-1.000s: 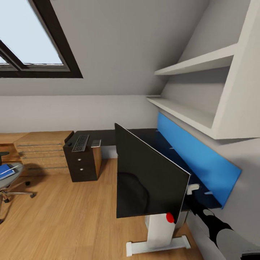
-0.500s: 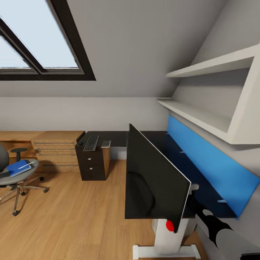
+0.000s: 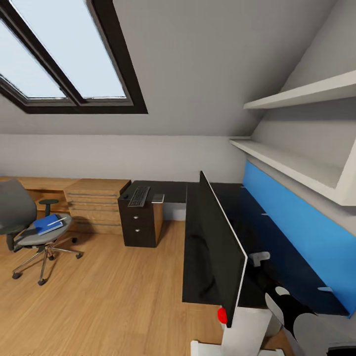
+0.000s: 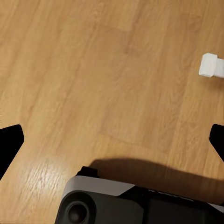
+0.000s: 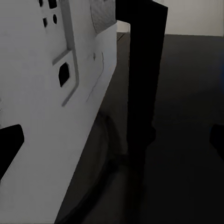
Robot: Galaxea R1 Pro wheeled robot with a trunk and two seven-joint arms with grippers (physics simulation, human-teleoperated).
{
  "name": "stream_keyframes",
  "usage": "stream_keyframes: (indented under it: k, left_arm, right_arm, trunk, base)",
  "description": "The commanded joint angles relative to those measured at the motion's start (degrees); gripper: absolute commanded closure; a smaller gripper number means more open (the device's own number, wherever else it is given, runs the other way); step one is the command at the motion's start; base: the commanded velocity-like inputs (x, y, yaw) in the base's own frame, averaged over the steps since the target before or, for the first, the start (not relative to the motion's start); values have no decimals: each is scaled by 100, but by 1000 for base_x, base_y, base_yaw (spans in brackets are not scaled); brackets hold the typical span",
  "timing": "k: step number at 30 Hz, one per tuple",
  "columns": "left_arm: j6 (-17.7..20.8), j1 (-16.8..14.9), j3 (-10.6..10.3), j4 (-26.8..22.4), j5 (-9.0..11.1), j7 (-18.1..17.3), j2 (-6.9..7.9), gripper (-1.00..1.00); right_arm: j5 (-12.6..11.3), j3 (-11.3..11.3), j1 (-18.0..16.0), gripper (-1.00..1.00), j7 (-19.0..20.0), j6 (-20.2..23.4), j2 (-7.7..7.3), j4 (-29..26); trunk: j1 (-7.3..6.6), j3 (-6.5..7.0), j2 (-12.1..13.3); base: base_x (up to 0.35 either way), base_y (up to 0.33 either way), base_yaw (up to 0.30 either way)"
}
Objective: In the bedroom, organize the workspace by keeping the computer under the desk, ensuring the monitor is on the desk, placing the keyboard on the desk next to the monitor, placing the mouse on the desk next to the keyboard, moving the folder from the swivel chair onto the desk next to the mouse, stacking the notebook on top of the folder with the pen on top of the notebook, and positioning the swivel chair next to the desk.
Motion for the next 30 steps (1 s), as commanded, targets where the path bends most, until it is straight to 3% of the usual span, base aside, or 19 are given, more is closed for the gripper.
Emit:
stream_keyframes:
  k: [1, 12, 30]
  left_arm:
    - [-32, -1, -33, -2, 61, 35, 4, -100]
    - [-32, -1, -33, -2, 61, 35, 4, -100]
    - [-40, -1, -33, -4, 61, 36, 4, -100]
  right_arm:
    - [-55, 52, -1, -100, 20, -20, -5, 6]
    - [-55, 52, -1, -100, 21, -20, -9, 6]
    - [-55, 52, -1, -100, 22, -20, -11, 6]
  trunk:
    - [2, 6, -3]
    - [2, 45, -3]
    - [2, 89, -3]
  base:
    - [0, 0, 195]
    - [-136, 179, 122]
    - [-11, 8, 226]
